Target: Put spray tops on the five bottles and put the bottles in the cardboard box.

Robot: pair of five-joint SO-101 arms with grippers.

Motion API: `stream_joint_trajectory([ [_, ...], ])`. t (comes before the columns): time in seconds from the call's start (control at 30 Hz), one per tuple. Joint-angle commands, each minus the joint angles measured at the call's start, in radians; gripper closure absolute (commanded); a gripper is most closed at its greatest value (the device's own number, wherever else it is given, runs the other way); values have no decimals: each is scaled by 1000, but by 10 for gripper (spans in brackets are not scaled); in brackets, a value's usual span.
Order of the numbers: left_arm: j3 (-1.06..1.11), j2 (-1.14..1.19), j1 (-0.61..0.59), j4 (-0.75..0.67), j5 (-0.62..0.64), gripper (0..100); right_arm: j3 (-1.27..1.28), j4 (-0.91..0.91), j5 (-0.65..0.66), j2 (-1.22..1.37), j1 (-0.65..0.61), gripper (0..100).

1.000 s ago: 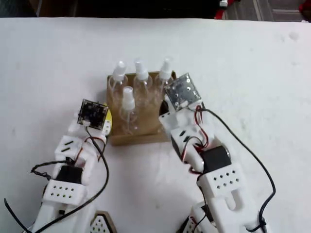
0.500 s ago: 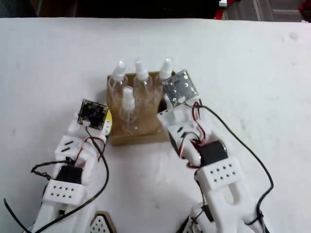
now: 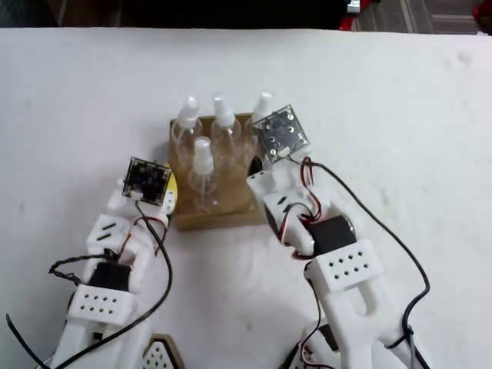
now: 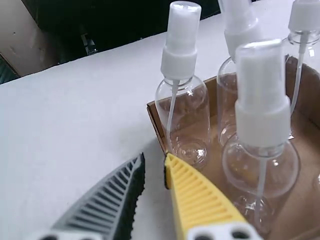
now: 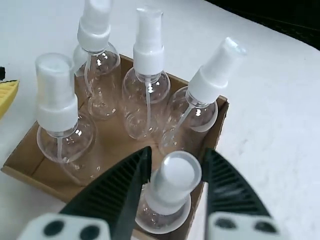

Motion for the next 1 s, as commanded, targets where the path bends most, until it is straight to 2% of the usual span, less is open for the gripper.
stream_joint_trajectory([
  [0.0,-14,1,7,-25,-9,932,-40,-16,-5,2,8,986],
  [0.1,-14,1,7,-25,-9,932,-38,-16,-5,2,8,954],
  [0.27,-14,1,7,-25,-9,932,-15,-27,-5,2,8,976],
  [0.5,-14,1,7,-25,-9,932,84,-166,-3,2,53,979],
  [0.83,-14,1,7,-25,-9,932,86,-166,-11,2,47,975],
  [0.97,-14,1,7,-25,-9,932,84,-165,-11,2,47,883],
])
